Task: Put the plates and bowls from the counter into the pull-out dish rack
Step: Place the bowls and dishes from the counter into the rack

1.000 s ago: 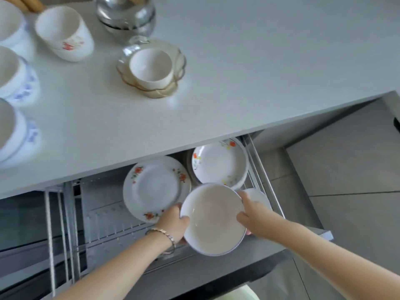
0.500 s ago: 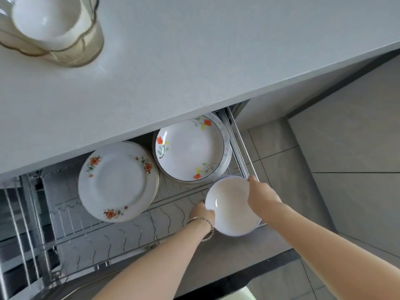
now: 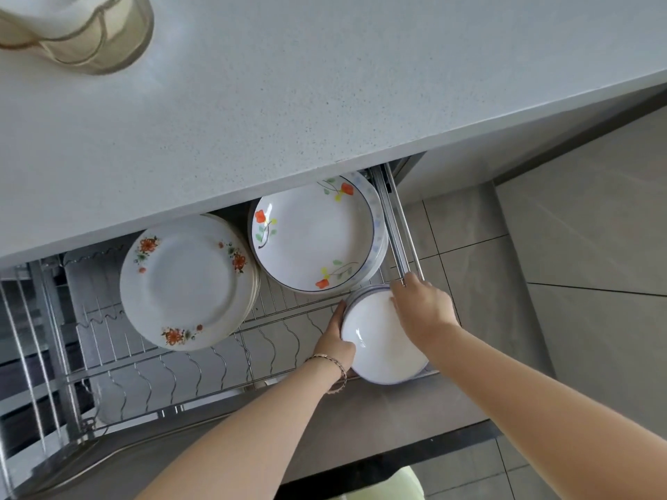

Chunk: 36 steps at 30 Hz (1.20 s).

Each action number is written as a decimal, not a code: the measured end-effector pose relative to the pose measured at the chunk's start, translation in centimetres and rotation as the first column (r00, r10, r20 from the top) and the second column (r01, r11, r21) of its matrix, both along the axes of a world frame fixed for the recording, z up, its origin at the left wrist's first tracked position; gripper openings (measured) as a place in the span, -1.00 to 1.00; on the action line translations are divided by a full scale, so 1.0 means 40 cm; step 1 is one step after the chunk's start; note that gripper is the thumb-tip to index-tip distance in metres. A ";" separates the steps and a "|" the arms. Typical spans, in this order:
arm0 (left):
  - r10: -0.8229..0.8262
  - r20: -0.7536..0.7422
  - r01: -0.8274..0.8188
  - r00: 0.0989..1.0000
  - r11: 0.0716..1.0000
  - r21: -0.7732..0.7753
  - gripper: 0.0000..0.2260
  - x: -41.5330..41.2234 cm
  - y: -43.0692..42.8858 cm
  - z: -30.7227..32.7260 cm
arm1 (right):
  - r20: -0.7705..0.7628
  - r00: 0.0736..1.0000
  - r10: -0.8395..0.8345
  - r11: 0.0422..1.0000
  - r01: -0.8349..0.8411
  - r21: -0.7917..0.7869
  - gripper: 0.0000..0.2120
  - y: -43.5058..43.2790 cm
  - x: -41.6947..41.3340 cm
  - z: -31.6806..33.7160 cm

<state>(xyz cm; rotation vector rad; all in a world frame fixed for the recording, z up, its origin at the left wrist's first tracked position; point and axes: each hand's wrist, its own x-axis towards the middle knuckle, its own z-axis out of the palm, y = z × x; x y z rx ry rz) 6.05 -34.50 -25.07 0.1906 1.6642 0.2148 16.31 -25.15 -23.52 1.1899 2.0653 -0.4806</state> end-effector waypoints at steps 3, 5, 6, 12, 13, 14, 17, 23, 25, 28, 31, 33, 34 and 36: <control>0.081 0.056 -0.079 0.995 0.996 -0.028 -0.23 0.006 0.007 -0.002 | 0.040 0.998 0.054 0.998 -0.052 -0.037 -0.65 0.026 -0.008 0.003; 0.075 0.064 -0.074 0.995 0.997 -0.029 -0.22 0.007 0.011 -0.004 | 0.058 0.995 0.085 0.996 -0.082 -0.045 -0.63 0.033 -0.012 0.009; 0.073 0.064 -0.072 0.995 0.997 -0.023 -0.21 0.006 0.012 -0.004 | 0.066 0.993 0.095 0.995 -0.092 -0.049 -0.63 0.034 -0.015 0.010; 0.046 0.109 -0.038 0.993 0.996 -0.075 -0.26 -0.011 0.027 0.005 | 0.149 0.985 0.090 0.995 -0.081 -0.066 -0.61 0.031 -0.034 0.021; 0.034 0.124 -0.025 0.992 0.997 -0.075 -0.29 -0.016 0.029 0.007 | 0.166 0.982 0.086 0.995 -0.076 -0.066 -0.61 0.028 -0.039 0.024; 0.024 0.135 -0.013 0.991 0.997 -0.082 -0.33 -0.023 0.031 0.005 | 0.185 0.979 0.080 0.995 -0.069 -0.067 -0.61 0.024 -0.045 0.030; -0.003 0.101 0.013 0.995 0.995 -0.103 -0.44 -0.057 0.030 0.017 | 0.219 0.971 0.096 0.995 -0.089 -0.041 -0.62 0.012 -0.074 0.057; 0.036 -0.009 -0.036 0.999 0.999 0.033 -0.72 -0.223 -0.007 0.101 | -0.018 0.991 0.133 0.975 -0.134 -0.178 -0.65 -0.023 -0.188 0.155; 0.101 -0.073 -0.097 0.992 0.993 0.066 -0.75 -0.313 -0.047 0.156 | -0.100 0.990 0.095 0.953 -0.120 -0.277 -0.66 -0.046 -0.253 0.201; 0.171 -0.261 -0.118 0.950 0.971 0.206 -0.82 -0.462 -0.106 0.249 | -0.194 0.981 0.027 0.945 -0.088 -0.314 -0.67 -0.081 -0.369 0.286; 0.303 -0.368 -0.175 0.879 0.923 0.343 -0.77 -0.625 -0.164 0.356 | -0.333 0.941 -0.057 0.950 -0.052 -0.309 -0.68 -0.124 -0.517 0.373; 0.383 -0.401 -0.217 0.832 0.890 0.400 -0.78 -0.739 -0.214 0.421 | -0.415 0.905 -0.089 0.948 -0.050 -0.313 -0.70 -0.159 -0.633 0.414; 0.417 -0.399 -0.246 0.816 0.877 0.413 -0.78 -0.797 -0.244 0.444 | -0.452 0.884 -0.116 0.948 -0.038 -0.317 -0.71 -0.178 -0.695 0.428; 0.500 -0.362 -0.349 0.786 0.844 0.407 -0.74 -0.905 -0.305 0.477 | -0.528 0.819 -0.225 0.932 0.022 -0.363 -0.73 -0.218 -0.826 0.452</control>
